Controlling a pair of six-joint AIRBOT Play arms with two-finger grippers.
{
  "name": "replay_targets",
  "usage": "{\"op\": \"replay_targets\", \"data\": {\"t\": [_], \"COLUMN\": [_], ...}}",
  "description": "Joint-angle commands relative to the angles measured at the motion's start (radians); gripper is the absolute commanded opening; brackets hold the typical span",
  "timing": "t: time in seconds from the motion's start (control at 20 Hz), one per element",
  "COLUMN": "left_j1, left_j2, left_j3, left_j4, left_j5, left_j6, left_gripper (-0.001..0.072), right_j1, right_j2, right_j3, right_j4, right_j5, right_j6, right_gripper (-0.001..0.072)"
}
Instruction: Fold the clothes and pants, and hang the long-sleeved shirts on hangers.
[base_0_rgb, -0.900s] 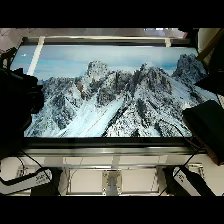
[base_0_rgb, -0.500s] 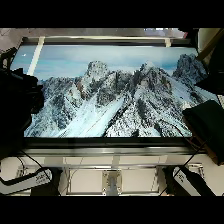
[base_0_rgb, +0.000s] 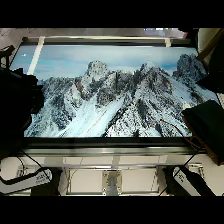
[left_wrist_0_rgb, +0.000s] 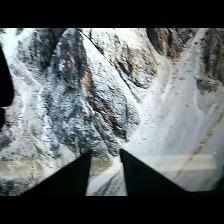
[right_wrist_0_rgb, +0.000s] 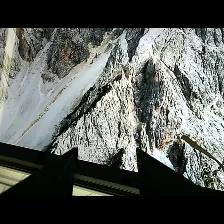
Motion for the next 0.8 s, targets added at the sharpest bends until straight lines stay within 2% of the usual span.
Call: {"op": "replay_targets", "data": {"t": [0.0, 0.05, 0.15, 0.45, 0.75], "left_j1": [0.035, 0.063, 0.141, 0.376, 0.403], "left_j2": [-0.022, -0.034, -0.058, -0.211, -0.38], "left_j3": [0.0, 0.0, 0.0, 0.0, 0.0], "left_j4": [0.336, 0.466, 0.599, 0.509, 0.525], "left_j5": [0.122, 0.122, 0.113, 0.115, 0.164], "left_j6": [-0.067, -0.118, -0.135, -0.146, -0.146], "left_gripper": [0.0707, 0.0707, 0.0707, 0.0706, 0.0705], "right_j1": [0.0, 0.0, 0.0, 0.0, 0.0], "right_j2": [0.0, -0.001, -0.001, 0.0, -0.001], "right_j3": [0.0, 0.0, 0.0, 0.0, 0.0], "right_j4": [0.0, 0.0, 0.0, 0.0, 0.0], "right_j5": [-0.008, -0.008, -0.008, -0.034, -0.127], "right_j6": [-0.002, -0.002, -0.002, 0.0, 0.006], "right_gripper": [0.0412, 0.0411, 0.0411, 0.0411, 0.0411]}}
